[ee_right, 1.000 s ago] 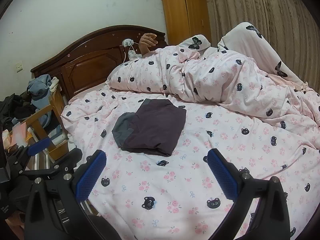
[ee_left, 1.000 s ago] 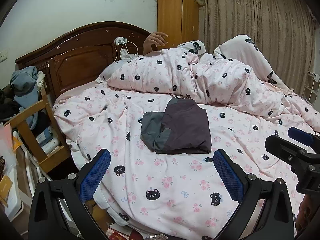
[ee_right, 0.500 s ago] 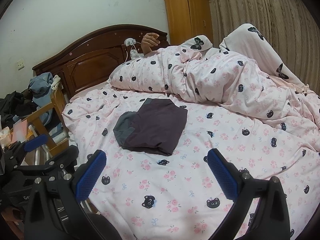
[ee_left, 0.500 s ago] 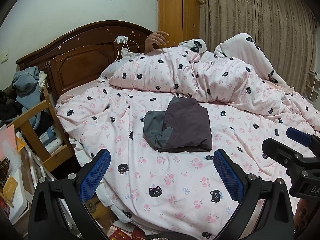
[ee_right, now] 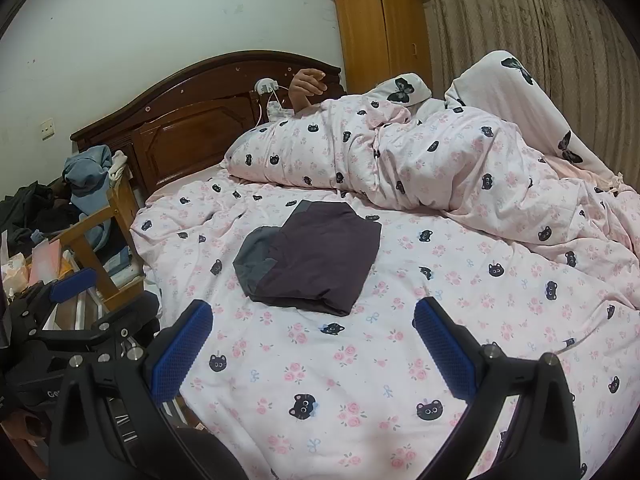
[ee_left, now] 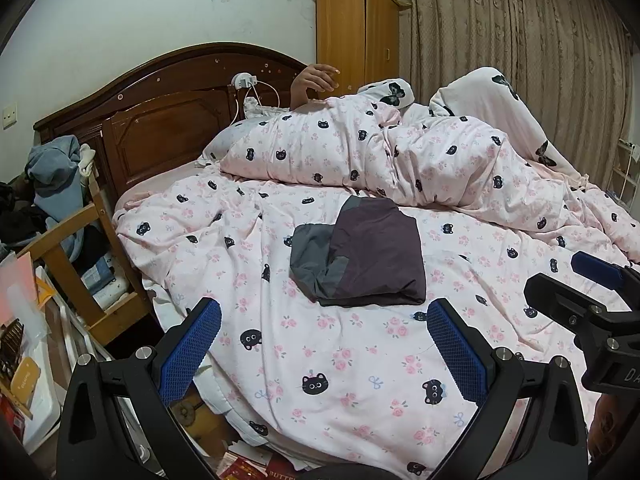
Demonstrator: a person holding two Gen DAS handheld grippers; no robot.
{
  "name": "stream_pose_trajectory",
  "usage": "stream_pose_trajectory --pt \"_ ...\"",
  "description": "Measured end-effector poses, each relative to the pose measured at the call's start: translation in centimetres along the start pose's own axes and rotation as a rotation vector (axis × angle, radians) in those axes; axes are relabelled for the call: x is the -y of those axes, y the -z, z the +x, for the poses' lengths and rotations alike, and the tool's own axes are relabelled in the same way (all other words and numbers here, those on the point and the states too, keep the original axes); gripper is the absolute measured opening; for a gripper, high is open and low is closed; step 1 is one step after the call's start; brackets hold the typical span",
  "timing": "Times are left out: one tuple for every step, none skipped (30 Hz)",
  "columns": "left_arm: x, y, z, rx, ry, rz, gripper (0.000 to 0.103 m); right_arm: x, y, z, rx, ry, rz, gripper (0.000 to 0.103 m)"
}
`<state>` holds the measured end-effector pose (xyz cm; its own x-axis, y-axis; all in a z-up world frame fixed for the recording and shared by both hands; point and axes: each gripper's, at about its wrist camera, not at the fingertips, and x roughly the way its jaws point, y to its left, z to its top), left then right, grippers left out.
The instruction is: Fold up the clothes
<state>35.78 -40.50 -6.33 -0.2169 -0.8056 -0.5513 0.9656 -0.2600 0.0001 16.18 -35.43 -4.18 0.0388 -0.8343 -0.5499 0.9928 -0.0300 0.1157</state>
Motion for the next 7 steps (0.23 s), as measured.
stream_pose_trajectory --pt "-0.03 0.00 0.00 0.000 0.000 0.000 0.102 -0.03 0.00 -0.03 0.000 -0.003 0.000 0.102" --pt "-0.05 -0.01 0.00 -0.001 -0.001 0.000 0.102 -0.08 0.00 -0.05 0.000 -0.006 0.000 0.102" --pt "-0.10 -0.03 -0.01 0.000 0.000 0.000 0.102 -0.12 0.00 -0.06 0.001 -0.008 -0.001 0.102" --pt "-0.14 -0.06 -0.01 0.000 0.001 -0.001 0.102 -0.16 -0.02 -0.06 0.001 -0.010 -0.002 0.102" --pt "-0.14 -0.07 0.01 -0.001 0.002 0.000 0.102 -0.18 -0.03 -0.07 0.001 -0.011 -0.003 0.102" --pt "-0.14 -0.08 0.02 -0.001 0.003 0.001 0.102 -0.20 -0.04 -0.09 0.001 -0.014 -0.003 0.102" --pt "-0.14 -0.08 0.03 -0.001 0.003 0.002 0.102 -0.22 -0.06 -0.11 0.002 -0.017 -0.004 0.102"
